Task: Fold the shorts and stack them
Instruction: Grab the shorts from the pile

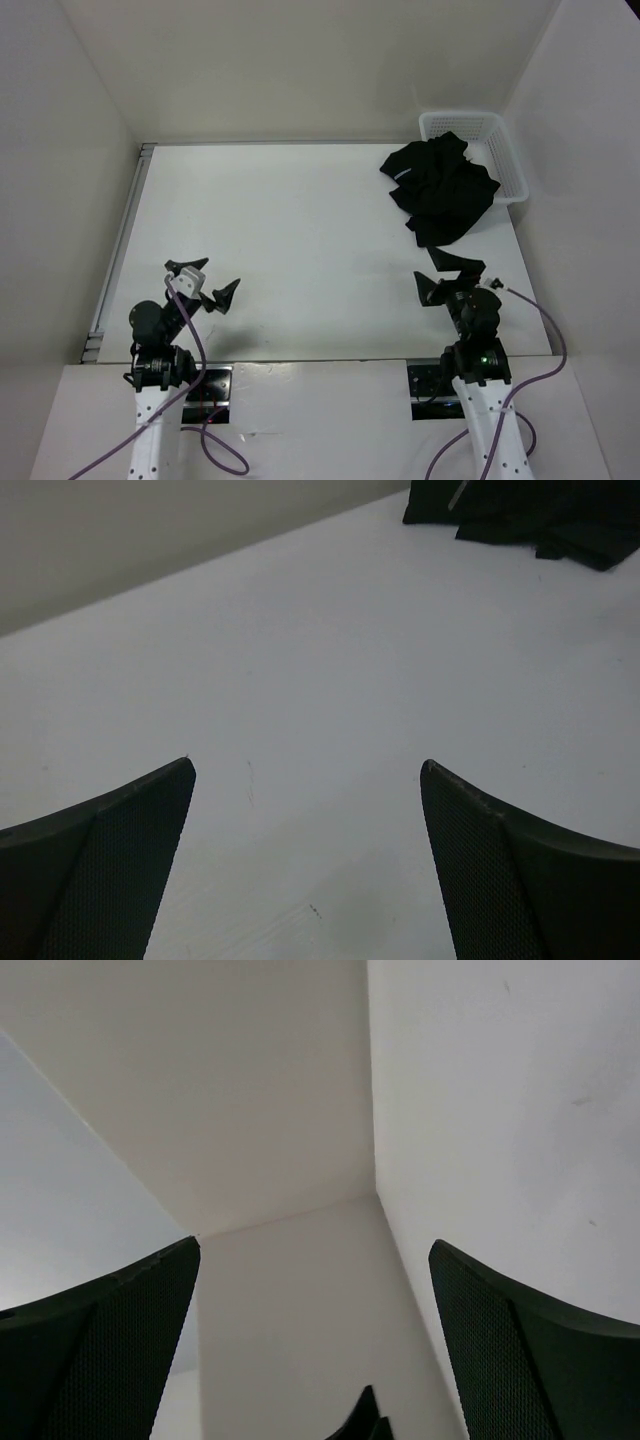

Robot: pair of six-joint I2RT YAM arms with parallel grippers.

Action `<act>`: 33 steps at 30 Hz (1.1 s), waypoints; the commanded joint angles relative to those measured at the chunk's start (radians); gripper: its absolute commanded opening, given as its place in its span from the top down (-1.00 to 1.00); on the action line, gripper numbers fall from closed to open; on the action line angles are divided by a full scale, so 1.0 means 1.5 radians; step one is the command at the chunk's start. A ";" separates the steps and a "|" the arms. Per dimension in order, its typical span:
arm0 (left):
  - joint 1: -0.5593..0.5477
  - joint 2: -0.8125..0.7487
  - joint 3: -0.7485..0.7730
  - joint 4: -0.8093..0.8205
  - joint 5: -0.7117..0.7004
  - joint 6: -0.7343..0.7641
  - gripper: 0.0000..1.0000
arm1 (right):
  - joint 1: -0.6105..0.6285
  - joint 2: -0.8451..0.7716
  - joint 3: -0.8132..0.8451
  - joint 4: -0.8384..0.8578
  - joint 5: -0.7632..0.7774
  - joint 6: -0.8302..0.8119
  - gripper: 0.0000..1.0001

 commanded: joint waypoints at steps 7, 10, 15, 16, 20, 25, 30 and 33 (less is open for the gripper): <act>0.000 0.028 0.136 0.072 0.022 0.003 -1.00 | 0.023 0.501 0.456 -0.085 0.220 -0.508 -1.00; 0.000 0.163 0.234 -0.025 0.029 0.003 -1.00 | 0.040 0.642 0.581 -0.092 0.357 -0.623 -1.00; 0.000 0.455 0.403 -0.262 0.086 0.003 -1.00 | 0.014 0.850 0.732 -0.007 0.478 -0.708 -1.00; 0.000 0.537 0.428 -0.274 0.079 0.003 -1.00 | 0.006 0.884 0.752 0.001 0.478 -0.730 -1.00; 0.000 0.773 0.588 -0.377 0.079 0.003 -1.00 | -0.076 1.051 0.867 -0.011 0.375 -0.744 -0.91; -0.007 0.978 0.708 -0.440 0.055 0.003 -1.00 | -0.096 1.236 1.005 -0.029 0.313 -0.774 -0.87; -0.025 0.994 0.677 -0.447 0.018 0.003 -1.00 | -0.116 1.357 1.114 -0.059 0.222 -0.780 -0.87; -0.043 1.011 0.677 -0.447 0.011 0.003 -1.00 | -0.116 1.404 1.136 -0.052 0.188 -0.780 -0.87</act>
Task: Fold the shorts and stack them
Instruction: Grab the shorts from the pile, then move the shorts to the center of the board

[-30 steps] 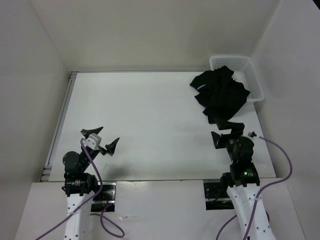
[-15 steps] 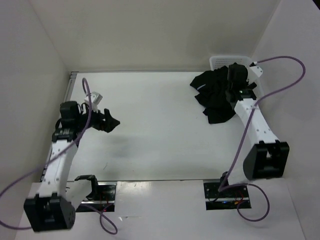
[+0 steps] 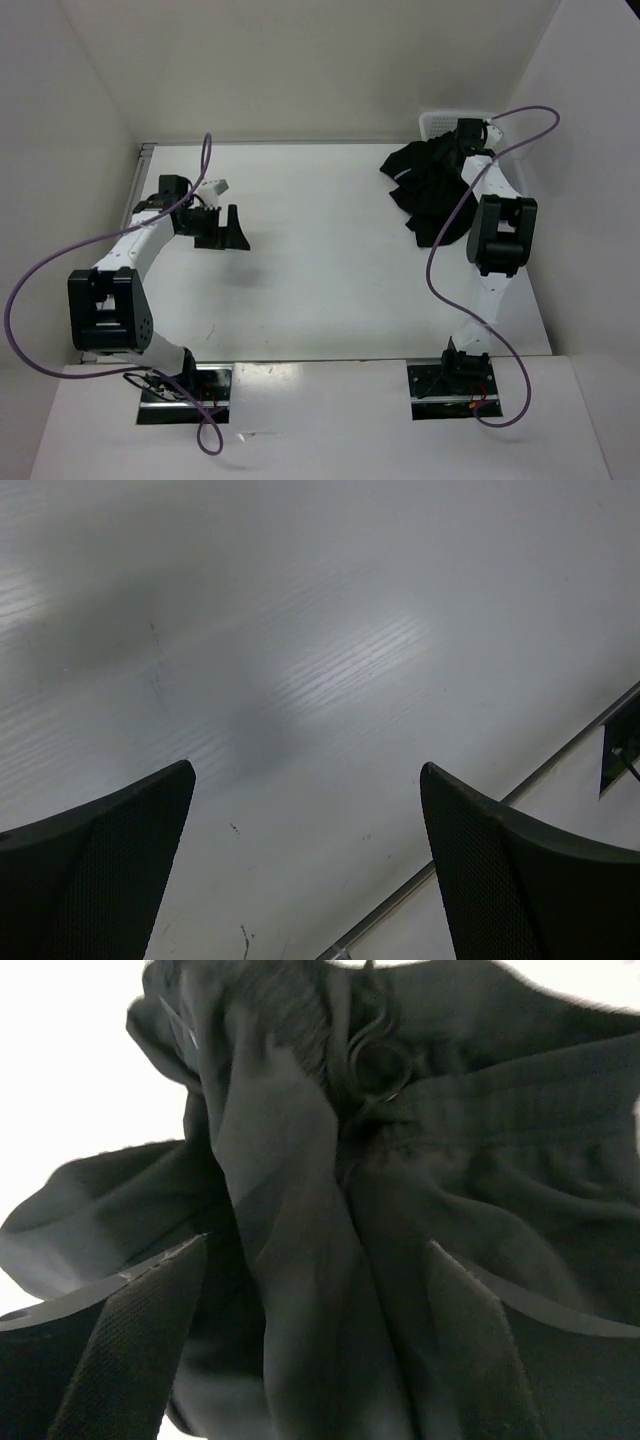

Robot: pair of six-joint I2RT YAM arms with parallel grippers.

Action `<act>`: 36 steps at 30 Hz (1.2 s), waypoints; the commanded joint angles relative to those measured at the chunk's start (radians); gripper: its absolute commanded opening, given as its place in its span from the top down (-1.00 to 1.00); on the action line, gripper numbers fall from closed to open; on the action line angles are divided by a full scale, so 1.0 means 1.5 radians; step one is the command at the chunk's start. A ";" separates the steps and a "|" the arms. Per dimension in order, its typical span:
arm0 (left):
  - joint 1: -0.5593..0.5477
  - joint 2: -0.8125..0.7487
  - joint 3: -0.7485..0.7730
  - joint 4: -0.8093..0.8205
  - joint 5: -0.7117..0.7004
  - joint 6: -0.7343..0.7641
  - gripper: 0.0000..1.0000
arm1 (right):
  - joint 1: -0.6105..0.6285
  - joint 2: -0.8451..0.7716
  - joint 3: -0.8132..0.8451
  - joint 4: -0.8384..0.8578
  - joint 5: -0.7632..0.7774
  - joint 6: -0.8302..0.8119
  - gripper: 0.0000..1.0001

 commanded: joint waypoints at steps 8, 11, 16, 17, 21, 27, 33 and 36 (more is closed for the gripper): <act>-0.032 0.032 0.012 -0.019 -0.023 0.003 -1.00 | -0.005 0.046 0.078 -0.004 -0.033 0.001 0.45; -0.032 0.032 0.045 -0.013 -0.037 0.003 -1.00 | -0.005 0.020 0.078 0.008 -0.021 0.007 1.00; -0.032 0.017 0.067 -0.006 -0.043 0.003 -1.00 | 0.001 -0.114 0.048 0.078 0.022 -0.032 1.00; -0.032 0.017 0.067 -0.006 -0.049 0.003 -1.00 | 0.001 -0.139 0.039 0.089 0.028 -0.051 1.00; -0.032 -0.023 0.083 0.009 -0.049 0.003 -1.00 | 0.054 -0.267 0.009 0.162 0.046 -0.100 1.00; -0.032 -0.086 0.114 0.032 -0.056 0.003 -1.00 | 0.200 -0.442 -0.036 0.292 0.080 -0.182 1.00; -0.032 -0.149 0.121 0.046 -0.101 0.003 -1.00 | 0.393 -0.447 0.049 0.299 0.109 -0.235 1.00; -0.032 -0.170 0.121 0.046 -0.133 0.003 -1.00 | 0.474 -0.392 0.091 0.285 0.140 -0.221 1.00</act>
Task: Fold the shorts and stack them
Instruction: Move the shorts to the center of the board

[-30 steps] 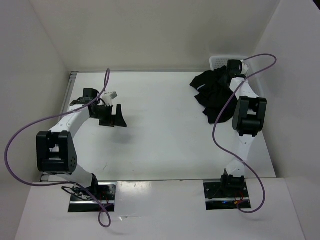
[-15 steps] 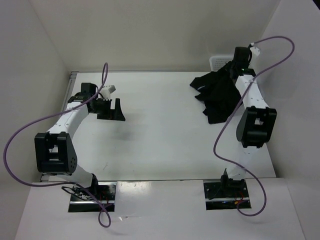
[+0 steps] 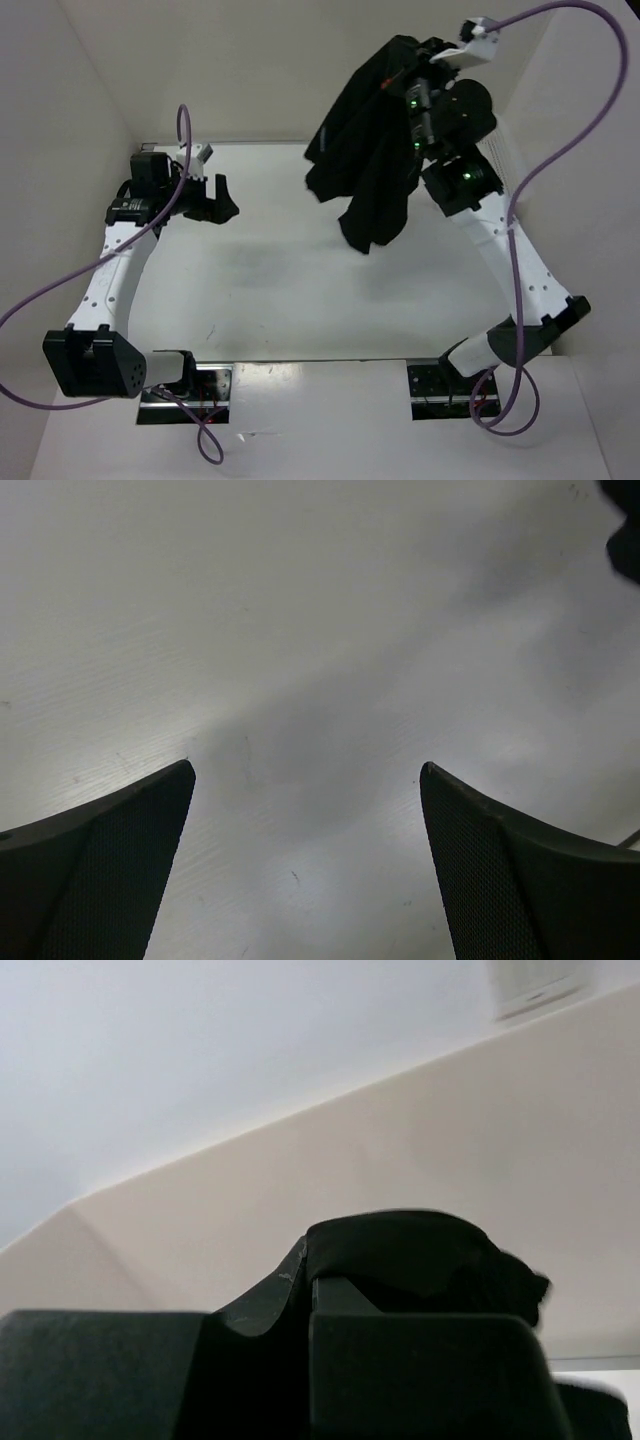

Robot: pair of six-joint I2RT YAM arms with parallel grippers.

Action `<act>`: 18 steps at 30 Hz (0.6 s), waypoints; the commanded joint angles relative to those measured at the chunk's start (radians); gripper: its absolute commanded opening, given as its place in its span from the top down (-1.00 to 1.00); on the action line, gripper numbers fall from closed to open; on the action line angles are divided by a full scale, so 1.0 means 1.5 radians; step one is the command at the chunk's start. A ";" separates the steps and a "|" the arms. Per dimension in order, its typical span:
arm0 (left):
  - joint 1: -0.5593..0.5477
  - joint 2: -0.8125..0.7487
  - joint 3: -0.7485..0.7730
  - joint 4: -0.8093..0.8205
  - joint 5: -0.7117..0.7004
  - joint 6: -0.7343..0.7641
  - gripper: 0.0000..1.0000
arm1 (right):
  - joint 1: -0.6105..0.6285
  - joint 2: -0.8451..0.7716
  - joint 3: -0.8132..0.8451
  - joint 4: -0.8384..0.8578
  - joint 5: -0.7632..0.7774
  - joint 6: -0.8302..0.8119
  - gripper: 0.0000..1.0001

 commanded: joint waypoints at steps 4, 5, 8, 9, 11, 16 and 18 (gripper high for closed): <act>0.010 -0.030 0.014 0.013 -0.087 0.003 -1.00 | 0.098 0.228 0.161 -0.129 0.072 0.090 0.71; 0.020 -0.022 0.014 0.005 -0.087 0.003 -1.00 | 0.098 0.267 0.192 -0.160 0.072 0.123 0.49; 0.020 -0.006 0.020 -0.016 -0.099 0.003 -1.00 | 0.105 0.380 0.273 -0.211 -0.055 0.124 -0.60; 0.026 0.002 0.020 -0.016 -0.099 0.003 -1.00 | 0.105 0.388 0.273 -0.218 -0.076 0.110 -0.78; 0.026 0.008 0.020 -0.043 -0.099 0.003 -1.00 | 0.120 0.388 0.273 -0.231 -0.067 0.077 -1.00; -0.035 0.002 0.004 -0.106 -0.091 0.003 -1.00 | 0.100 0.318 0.118 -0.237 -0.019 0.040 -1.00; -0.102 0.002 -0.018 -0.140 -0.091 0.003 -1.00 | 0.064 0.273 0.036 -0.216 -0.039 0.064 -0.97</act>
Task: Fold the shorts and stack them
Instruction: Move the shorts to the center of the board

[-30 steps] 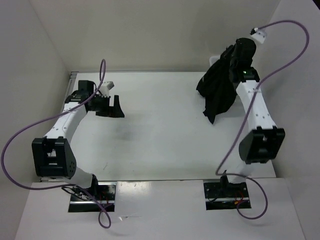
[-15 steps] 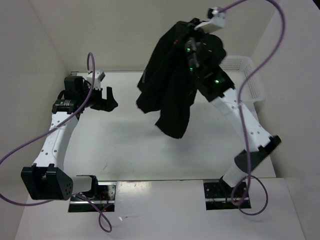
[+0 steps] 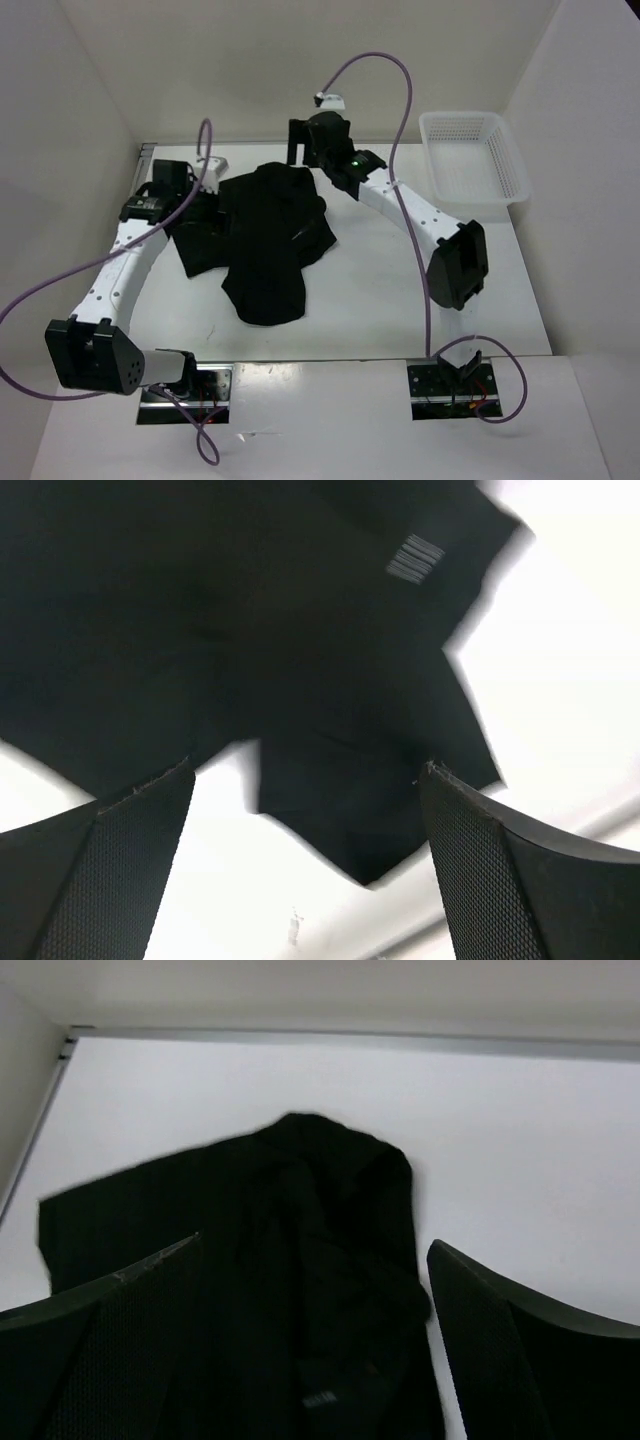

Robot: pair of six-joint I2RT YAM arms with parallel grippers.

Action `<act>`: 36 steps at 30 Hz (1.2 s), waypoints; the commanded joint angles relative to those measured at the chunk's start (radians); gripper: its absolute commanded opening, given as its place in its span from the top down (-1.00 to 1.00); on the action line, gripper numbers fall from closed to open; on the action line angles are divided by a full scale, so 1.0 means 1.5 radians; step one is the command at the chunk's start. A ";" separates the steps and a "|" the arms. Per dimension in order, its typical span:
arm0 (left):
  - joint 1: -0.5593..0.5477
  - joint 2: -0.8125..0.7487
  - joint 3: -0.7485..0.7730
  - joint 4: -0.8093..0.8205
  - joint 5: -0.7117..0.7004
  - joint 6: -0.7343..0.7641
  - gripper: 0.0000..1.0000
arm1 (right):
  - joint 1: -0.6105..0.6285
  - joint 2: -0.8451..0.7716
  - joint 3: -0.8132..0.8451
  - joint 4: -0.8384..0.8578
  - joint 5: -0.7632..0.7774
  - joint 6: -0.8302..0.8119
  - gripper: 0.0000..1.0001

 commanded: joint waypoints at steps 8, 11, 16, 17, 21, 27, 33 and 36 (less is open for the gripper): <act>-0.241 0.053 -0.170 -0.002 -0.134 0.003 -1.00 | -0.109 -0.067 -0.289 0.051 -0.119 0.116 -0.31; -0.257 0.075 -0.198 0.045 -0.198 0.003 -1.00 | -0.131 -0.006 -0.269 0.058 -0.236 0.152 -0.37; -0.257 0.091 -0.226 0.086 -0.185 0.003 -1.00 | -0.113 0.042 -0.232 0.059 -0.296 0.145 -0.58; -0.257 0.097 -0.234 0.101 -0.197 0.003 -1.00 | -0.107 0.050 -0.232 0.059 -0.304 0.145 -0.61; -0.257 0.115 -0.241 0.150 -0.202 0.003 -0.81 | -0.101 0.118 -0.175 0.026 -0.327 0.151 -0.61; -0.257 0.147 -0.233 0.156 -0.096 0.003 -0.32 | -0.101 0.134 -0.181 0.032 -0.364 0.174 -0.46; -0.257 0.147 -0.233 0.156 -0.085 0.003 0.75 | -0.101 0.143 -0.215 0.054 -0.391 0.174 0.51; -0.251 0.139 -0.233 0.156 -0.134 0.003 1.00 | -0.108 0.133 -0.202 0.039 -0.378 0.180 1.00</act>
